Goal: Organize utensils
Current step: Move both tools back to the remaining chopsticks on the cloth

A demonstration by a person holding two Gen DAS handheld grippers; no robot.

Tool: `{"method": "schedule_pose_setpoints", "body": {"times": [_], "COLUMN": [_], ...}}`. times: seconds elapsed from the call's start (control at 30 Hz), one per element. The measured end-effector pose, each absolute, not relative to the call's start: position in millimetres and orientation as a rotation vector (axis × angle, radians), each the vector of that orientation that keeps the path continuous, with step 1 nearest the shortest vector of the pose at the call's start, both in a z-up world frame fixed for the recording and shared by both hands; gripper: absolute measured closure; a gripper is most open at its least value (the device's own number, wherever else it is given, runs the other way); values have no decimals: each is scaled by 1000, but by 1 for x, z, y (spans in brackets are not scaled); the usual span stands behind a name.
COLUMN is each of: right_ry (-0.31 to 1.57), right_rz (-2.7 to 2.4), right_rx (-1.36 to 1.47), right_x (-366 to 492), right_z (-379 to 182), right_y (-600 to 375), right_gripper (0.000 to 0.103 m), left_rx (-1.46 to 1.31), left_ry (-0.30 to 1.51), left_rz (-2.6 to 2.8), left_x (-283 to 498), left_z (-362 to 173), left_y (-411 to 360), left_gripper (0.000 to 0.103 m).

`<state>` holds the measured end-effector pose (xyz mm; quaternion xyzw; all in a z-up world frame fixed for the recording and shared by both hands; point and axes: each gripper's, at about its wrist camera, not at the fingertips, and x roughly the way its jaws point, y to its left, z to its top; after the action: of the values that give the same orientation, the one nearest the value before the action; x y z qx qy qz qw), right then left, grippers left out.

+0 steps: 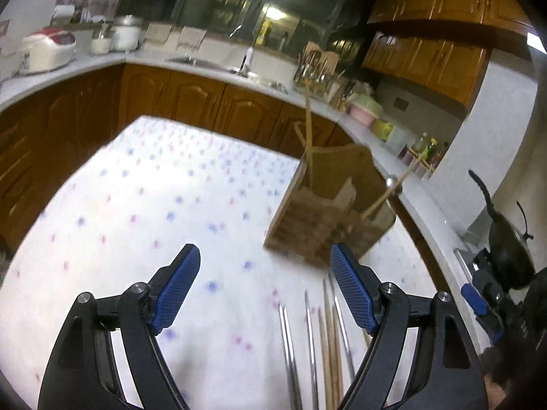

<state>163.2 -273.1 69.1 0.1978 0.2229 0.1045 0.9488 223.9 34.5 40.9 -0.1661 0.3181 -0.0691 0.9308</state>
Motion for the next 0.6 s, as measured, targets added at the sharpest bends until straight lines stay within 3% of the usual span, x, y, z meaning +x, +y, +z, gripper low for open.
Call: {"method": "schedule_pose_setpoints", "body": {"times": [0.6], "right_ry": [604], "right_rz": [173], "right_rx": [321], "right_x": [118], "right_z": [8], "right_y": [-263], "right_gripper": [10], "left_rx": [-295], "left_ry": [807], "left_rz": [-147], "left_x": [189], "left_z": [-14], "left_y": [15], "left_gripper": [23]}}
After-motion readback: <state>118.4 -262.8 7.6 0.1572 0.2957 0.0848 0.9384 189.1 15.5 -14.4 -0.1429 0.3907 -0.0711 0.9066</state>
